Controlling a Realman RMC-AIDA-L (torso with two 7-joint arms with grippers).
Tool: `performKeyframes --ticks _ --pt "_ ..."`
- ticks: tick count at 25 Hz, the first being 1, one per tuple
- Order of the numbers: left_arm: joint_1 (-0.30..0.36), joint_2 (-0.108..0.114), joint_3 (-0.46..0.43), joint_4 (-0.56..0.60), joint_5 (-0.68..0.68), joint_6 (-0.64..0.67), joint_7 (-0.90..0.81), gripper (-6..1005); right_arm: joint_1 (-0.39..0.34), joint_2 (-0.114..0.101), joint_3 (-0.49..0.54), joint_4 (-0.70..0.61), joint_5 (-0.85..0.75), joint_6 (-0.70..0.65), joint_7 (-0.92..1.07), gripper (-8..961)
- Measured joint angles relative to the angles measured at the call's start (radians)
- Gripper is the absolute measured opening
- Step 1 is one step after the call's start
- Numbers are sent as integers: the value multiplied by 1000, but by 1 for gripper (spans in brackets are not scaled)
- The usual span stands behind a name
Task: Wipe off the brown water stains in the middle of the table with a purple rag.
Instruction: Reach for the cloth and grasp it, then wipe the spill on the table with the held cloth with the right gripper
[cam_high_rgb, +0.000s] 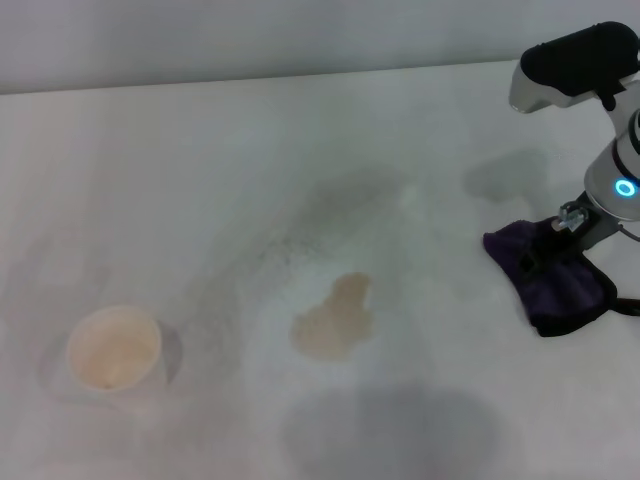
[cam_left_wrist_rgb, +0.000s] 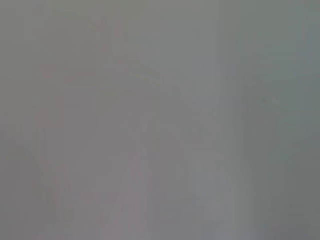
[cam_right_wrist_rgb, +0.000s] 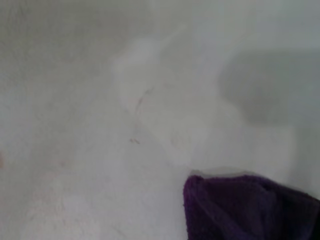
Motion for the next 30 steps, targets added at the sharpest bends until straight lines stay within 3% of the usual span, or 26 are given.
performKeyframes --ticks 2,7,10,22,30 --pt "3 -1 0 0 0 0 0 872 3 0 0 6 0 -1 0 656" --pt "5 -2 0 0 0 1 0 871 6 -2 1 31 -1 -12 0 486" --pt "5 -3 0 0 0 1 0 871 7 -2 0 40 -5 -15 0 249" --pt "5 -10 0 0 0 1 0 868 13 4 -6 16 -28 -21 -6 116" --pt "1 -15 0 0 4 5 0 866 72 10 -159 13 115 -57 2 82"
